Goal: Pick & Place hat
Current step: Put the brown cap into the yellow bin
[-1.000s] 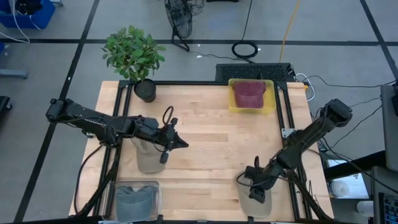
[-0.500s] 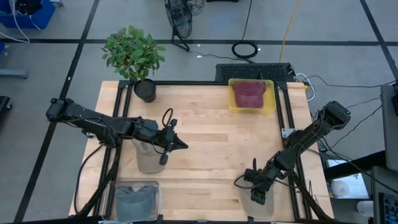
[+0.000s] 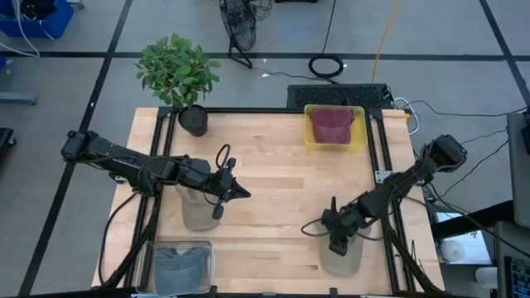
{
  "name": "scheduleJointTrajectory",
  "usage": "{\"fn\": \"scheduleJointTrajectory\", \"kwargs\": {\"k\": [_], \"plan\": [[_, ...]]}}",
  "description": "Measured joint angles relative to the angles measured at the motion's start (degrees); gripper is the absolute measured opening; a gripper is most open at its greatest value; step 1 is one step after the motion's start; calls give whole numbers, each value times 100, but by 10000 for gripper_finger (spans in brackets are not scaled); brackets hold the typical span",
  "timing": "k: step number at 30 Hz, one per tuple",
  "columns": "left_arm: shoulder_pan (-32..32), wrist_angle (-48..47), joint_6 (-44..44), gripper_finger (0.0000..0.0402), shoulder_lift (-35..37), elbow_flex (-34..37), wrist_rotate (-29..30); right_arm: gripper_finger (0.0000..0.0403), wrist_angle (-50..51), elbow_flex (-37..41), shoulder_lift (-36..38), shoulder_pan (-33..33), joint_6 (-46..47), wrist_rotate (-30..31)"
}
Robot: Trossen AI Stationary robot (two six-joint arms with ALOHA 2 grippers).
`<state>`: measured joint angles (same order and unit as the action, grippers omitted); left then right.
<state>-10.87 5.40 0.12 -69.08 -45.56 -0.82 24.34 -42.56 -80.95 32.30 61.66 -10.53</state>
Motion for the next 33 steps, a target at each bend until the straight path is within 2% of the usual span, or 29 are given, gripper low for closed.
{"fn": "scheduleJointTrajectory", "kwargs": {"k": [6, 13, 23, 28, 33], "plan": [[74, -3, 2, 10, 0, 0, 0, 183, 739, -7, 4, -653, -1020, 329], [74, -11, 2, 10, 0, 0, 0, 183, 784, 8, -9, -1490, -2281, 659], [72, -113, 7, 10, -2, -2, -2, 183, 828, -23, -11, -2319, -3301, 614], [72, -126, -2, 10, -2, -2, -2, 183, 1478, -591, -11, -2385, -3795, 662], [74, -130, -17, 10, -2, -2, 0, 183, 2699, -1641, -9, -2368, -4171, 711]]}}
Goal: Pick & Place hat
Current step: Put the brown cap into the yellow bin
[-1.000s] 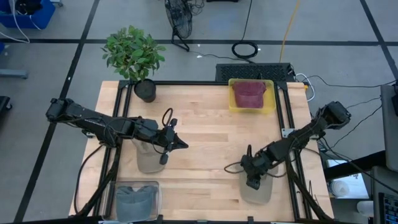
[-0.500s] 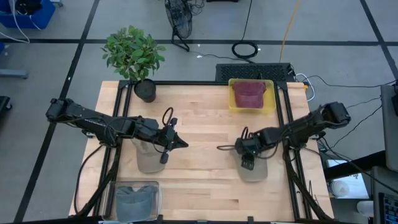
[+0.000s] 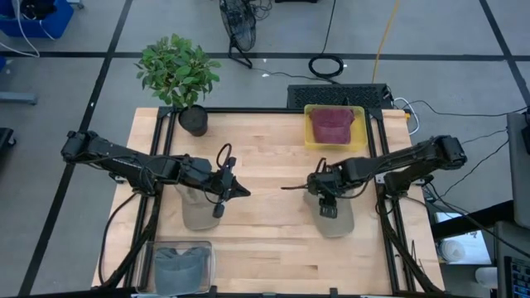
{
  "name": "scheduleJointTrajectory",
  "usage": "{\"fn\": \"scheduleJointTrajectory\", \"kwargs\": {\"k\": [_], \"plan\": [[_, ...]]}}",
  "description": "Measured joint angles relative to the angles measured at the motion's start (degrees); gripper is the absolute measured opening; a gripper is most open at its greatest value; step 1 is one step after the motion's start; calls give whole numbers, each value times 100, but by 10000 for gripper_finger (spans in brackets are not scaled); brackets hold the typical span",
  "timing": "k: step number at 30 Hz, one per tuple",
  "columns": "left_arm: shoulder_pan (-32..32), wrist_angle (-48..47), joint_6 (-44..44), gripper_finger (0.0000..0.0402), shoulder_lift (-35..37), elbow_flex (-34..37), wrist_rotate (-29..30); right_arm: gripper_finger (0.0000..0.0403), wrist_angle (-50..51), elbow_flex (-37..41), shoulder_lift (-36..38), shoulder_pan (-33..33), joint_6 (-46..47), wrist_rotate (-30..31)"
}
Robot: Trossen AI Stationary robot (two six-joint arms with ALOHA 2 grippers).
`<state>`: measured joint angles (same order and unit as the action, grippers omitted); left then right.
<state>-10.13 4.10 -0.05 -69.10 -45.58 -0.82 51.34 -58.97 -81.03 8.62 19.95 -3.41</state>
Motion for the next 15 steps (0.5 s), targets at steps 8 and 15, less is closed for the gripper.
{"fn": "scheduleJointTrajectory", "kwargs": {"k": [8, 15], "plan": [[-2, -11, 46, 10, 0, 0, -2, 183, 869, -466, 2, 852, -58, -259], [-13, -11, 55, 10, 0, 0, -2, 183, 781, 0, 2, 1199, 187, 210]]}}
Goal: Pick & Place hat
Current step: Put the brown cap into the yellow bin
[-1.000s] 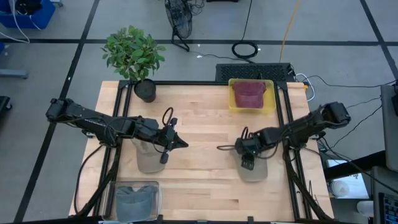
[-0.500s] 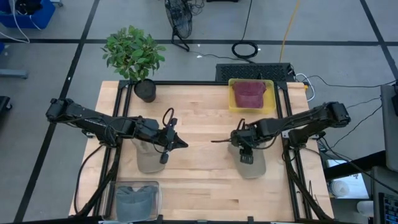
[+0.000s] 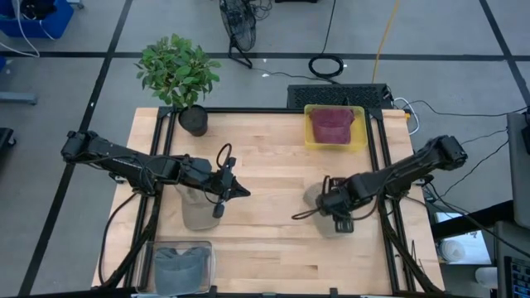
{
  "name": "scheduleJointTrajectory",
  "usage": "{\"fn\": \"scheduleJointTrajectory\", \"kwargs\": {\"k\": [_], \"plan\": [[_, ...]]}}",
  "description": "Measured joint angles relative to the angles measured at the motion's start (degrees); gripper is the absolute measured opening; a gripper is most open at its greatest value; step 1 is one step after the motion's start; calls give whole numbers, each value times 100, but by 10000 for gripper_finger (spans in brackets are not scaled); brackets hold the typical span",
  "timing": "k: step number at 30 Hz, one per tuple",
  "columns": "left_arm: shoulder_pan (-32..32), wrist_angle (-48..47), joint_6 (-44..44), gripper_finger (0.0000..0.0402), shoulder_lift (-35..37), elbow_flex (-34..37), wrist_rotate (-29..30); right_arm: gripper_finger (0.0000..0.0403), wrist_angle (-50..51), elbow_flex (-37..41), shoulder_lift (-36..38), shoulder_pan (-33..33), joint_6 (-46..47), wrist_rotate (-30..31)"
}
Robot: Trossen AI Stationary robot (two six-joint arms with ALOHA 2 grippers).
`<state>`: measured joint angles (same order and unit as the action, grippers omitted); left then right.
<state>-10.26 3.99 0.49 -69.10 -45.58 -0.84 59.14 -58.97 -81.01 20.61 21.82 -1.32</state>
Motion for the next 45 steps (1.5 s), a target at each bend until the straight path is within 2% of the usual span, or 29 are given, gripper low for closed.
{"fn": "scheduleJointTrajectory", "kwargs": {"k": [7, 11, 16, 22, 30, 31, 38, 45], "plan": [[0, 2, -22, 10, 0, 0, 0, 209, -810, 660, -2, 13, -16, -23], [0, 2, -65, 10, 0, 0, 0, 229, -871, 836, 6, 1, 227, -25], [0, 2, -80, 10, 0, 0, 0, 225, -875, 867, 7, 3, 301, 76], [0, 4, -53, 10, 0, 0, 0, 172, -879, 869, 7, 3, 258, 408], [0, 4, -63, 10, 0, 0, 0, 22, -888, 873, 4, 1, 70, 441], [0, 4, -63, 10, 0, 0, 0, 13, -895, 873, 4, 1, 18, 444], [0, 4, -71, 10, 0, 0, 0, 10, -590, 672, -4, -90, 184, 745], [9, 7, -79, 10, 0, 0, 86, 5, 752, -512, -7, -377, -220, 1663]]}}
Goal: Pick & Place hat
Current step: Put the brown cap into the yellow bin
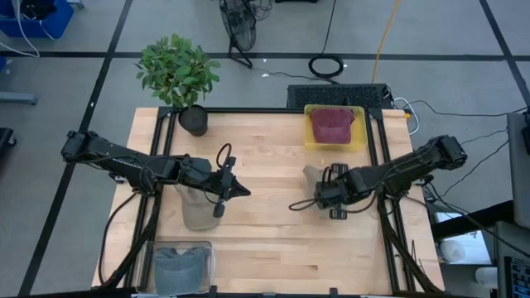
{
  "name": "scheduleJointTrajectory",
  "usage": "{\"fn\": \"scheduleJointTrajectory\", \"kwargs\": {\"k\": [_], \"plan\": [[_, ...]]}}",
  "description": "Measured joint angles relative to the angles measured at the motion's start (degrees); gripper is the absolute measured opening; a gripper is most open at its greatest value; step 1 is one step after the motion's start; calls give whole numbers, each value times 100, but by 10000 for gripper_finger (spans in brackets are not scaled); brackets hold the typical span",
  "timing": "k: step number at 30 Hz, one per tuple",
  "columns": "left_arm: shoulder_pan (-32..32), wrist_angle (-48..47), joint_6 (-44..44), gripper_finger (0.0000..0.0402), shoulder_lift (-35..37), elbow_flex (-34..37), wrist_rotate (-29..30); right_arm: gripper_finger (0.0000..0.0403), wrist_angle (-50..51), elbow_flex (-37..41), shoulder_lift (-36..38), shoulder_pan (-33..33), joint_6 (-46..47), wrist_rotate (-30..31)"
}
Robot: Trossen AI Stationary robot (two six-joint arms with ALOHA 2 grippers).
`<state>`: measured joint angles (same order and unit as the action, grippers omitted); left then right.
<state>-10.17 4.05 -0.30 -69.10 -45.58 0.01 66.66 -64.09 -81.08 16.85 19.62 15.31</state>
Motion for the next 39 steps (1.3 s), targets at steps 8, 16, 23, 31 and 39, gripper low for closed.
{"fn": "scheduleJointTrajectory", "kwargs": {"k": [8, 16, 23, 31, 39], "plan": [[0, 0, 0, 10, 0, 0, 6, 3, 1080, -878, 4, -753, -1044, 1250], [2, 0, -80, 10, 0, 0, 6, 2, 907, -829, 2, -2294, -2401, 1478], [2, -2, -133, 10, 0, 0, 8, 1, 291, -828, 128, -3661, -3598, 850], [2, -43, -157, 10, 0, 0, 8, 1, -346, -827, 165, -5087, -4455, -75], [14, -55, -283, 10, 0, 0, 13, 5, -1232, -733, 170, -5707, -4793, -949]]}}
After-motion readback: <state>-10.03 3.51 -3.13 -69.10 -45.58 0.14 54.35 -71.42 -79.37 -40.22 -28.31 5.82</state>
